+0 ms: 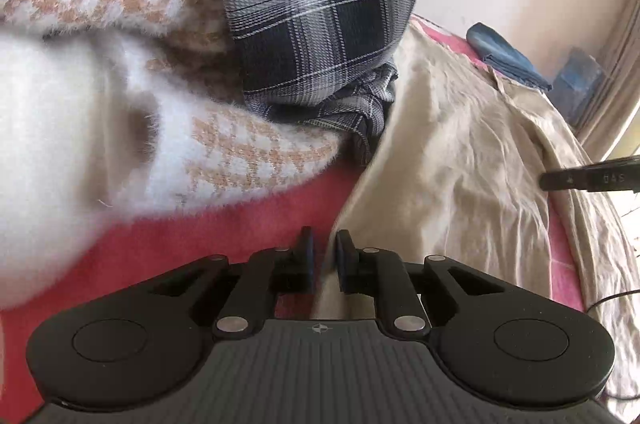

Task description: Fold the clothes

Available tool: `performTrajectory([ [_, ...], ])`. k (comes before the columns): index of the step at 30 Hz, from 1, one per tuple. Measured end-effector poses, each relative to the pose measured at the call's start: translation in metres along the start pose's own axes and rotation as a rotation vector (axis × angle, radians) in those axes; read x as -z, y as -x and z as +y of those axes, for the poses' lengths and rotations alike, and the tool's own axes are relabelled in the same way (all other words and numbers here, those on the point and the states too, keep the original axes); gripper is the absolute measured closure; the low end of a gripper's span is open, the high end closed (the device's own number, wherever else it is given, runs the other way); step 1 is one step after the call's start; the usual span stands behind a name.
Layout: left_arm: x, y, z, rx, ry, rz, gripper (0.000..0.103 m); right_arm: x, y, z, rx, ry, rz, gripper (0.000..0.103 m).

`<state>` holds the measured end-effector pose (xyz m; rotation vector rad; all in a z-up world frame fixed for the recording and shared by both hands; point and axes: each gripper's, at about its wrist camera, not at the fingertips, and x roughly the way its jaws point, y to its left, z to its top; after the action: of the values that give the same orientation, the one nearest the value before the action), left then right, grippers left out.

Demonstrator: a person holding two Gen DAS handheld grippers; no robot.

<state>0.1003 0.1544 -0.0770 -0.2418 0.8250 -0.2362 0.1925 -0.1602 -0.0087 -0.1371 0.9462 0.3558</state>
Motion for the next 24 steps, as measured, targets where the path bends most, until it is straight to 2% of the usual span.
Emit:
performTrajectory([
  [3, -0.003, -0.001, 0.004, 0.009, 0.052, 0.020, 0.088, -0.003, -0.017, 0.028, -0.078, 0.089, -0.001, 0.100],
  [4, -0.003, -0.002, 0.006, 0.011, 0.069, 0.025, 0.088, 0.002, -0.028, 0.034, -0.086, 0.117, 0.038, 0.098],
  [6, -0.004, -0.002, 0.008, 0.014, 0.090, 0.029, 0.088, 0.014, -0.040, 0.038, -0.084, 0.158, 0.118, 0.097],
  [11, -0.004, -0.003, 0.009, 0.012, 0.094, 0.029, 0.088, 0.032, -0.017, 0.033, -0.037, 0.213, 0.218, 0.097],
  [14, -0.004, -0.003, 0.010, 0.016, 0.098, 0.032, 0.088, 0.020, -0.010, 0.036, -0.026, 0.217, 0.253, 0.095],
  [17, -0.004, -0.003, 0.011, 0.023, 0.104, 0.035, 0.088, -0.006, -0.001, 0.042, -0.104, 0.142, 0.137, 0.090],
  [19, -0.005, -0.003, 0.013, 0.027, 0.113, 0.040, 0.088, -0.023, -0.006, 0.049, -0.160, 0.107, 0.046, 0.074],
  [20, -0.005, -0.003, 0.014, 0.029, 0.119, 0.043, 0.088, -0.029, -0.013, 0.054, -0.186, 0.096, 0.013, 0.072],
  [22, -0.005, -0.003, 0.017, 0.037, 0.133, 0.047, 0.088, -0.032, -0.036, 0.062, -0.231, 0.083, 0.017, 0.071],
  [24, -0.005, -0.003, 0.019, 0.047, 0.147, 0.051, 0.088, -0.019, -0.064, 0.066, -0.219, 0.094, 0.097, 0.071],
])
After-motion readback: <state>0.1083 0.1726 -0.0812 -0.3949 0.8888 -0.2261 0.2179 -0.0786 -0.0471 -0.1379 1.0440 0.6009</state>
